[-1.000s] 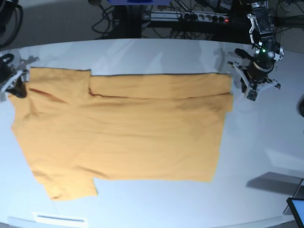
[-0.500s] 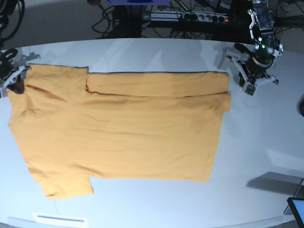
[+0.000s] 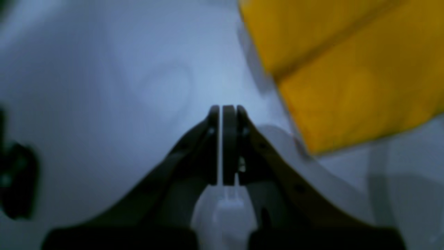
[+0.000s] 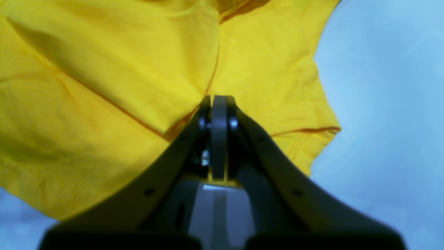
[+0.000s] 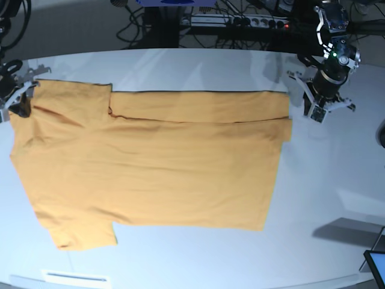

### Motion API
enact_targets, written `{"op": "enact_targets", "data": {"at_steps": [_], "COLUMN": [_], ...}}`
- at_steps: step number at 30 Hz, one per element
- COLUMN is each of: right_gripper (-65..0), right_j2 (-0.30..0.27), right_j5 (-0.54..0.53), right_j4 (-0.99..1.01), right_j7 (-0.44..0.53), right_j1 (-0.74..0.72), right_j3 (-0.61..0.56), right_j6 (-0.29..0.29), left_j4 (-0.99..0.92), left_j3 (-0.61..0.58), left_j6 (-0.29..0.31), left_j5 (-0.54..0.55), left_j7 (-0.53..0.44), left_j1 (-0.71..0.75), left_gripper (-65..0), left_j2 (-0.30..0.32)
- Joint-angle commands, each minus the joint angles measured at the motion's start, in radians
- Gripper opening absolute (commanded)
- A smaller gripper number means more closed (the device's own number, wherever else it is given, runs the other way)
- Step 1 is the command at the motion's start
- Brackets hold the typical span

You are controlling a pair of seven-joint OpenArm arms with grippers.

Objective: Fold the T-shirt properly
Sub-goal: 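Slide both grippers along the folded edge, smoothing the strip flat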

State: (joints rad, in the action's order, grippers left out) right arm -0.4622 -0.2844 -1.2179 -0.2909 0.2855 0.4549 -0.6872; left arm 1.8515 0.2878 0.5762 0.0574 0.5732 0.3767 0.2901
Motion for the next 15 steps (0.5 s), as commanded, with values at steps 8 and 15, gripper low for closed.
{"op": "enact_targets", "data": {"at_steps": [8, 15], "right_gripper": [-64.9, -64.9], "right_j2": [0.016, 0.018], "right_j5": [0.192, 0.192], "right_j4": [0.036, 0.036], "right_j7": [-0.294, -0.294], "right_j1": [0.022, 0.022], "right_j3": [-0.026, -0.026], "right_j6": [-0.011, -0.011], "left_j4": [0.010, -0.115], "left_j3": [-0.109, -0.177], "left_j6": [-0.008, -0.008], "left_j5": [0.005, -0.004], "left_j7": [-0.014, -0.015], "left_j1": [-0.101, -0.178], "left_gripper": [-64.2, -64.2], "left_j2": [-0.064, -0.102]}}
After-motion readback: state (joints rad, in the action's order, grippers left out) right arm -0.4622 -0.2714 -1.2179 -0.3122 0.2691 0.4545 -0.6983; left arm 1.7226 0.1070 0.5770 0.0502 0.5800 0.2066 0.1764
